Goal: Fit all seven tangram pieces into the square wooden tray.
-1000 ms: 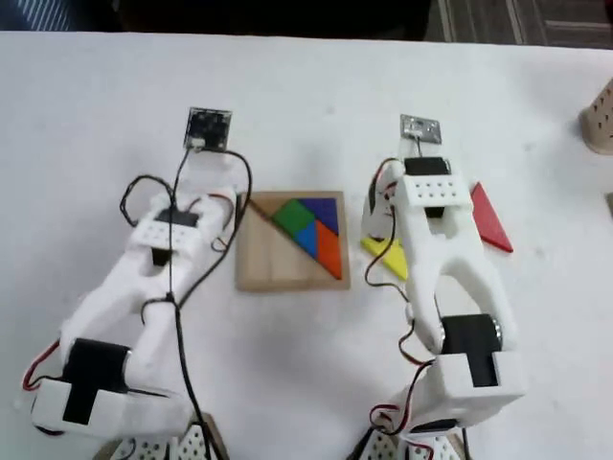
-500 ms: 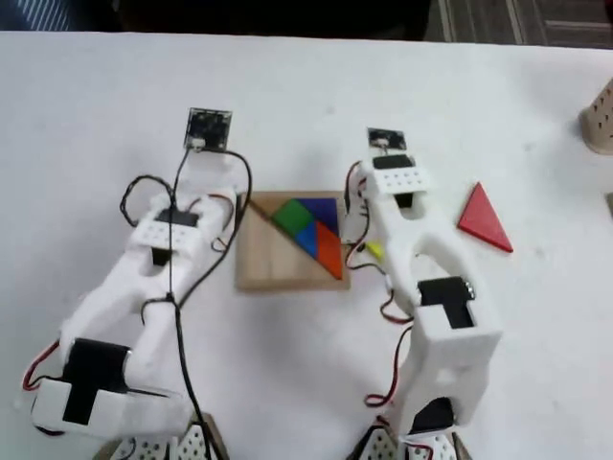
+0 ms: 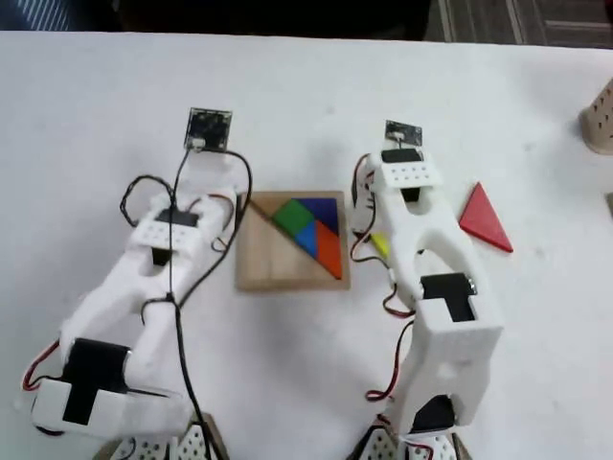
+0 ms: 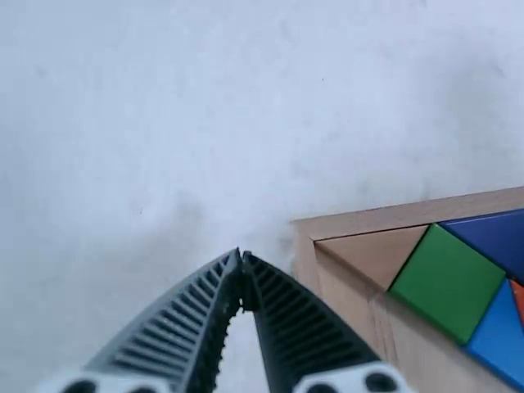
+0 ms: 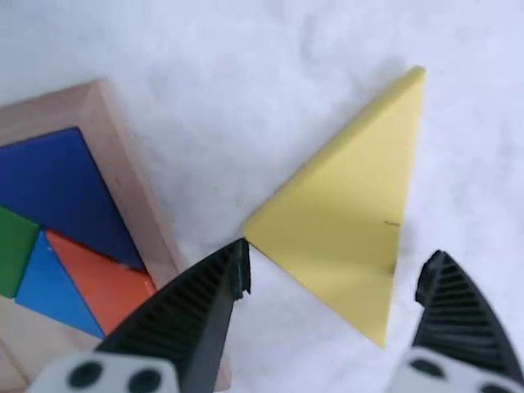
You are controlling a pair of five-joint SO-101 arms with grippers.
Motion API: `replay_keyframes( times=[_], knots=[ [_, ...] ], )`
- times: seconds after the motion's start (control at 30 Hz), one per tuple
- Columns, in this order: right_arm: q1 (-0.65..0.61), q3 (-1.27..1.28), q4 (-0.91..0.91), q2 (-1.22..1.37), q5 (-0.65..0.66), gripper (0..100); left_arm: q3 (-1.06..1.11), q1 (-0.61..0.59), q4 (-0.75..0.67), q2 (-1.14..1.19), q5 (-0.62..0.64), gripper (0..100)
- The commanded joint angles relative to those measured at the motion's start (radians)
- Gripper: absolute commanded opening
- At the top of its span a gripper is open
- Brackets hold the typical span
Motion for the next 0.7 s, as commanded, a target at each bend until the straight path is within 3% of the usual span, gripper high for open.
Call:
replay_keyframes(
  times=[0.0,0.67],
  knots=[
    [-0.008,-0.043,0.015,-0.077,-0.046,32.0,-0.054,-0.004,-0.025,-0.007,-0.015,2],
    [0.036,0.052,-0.099,-0.062,-0.08,31.9,-0.04,-0.001,-0.031,-0.007,-0.015,2]
  ],
)
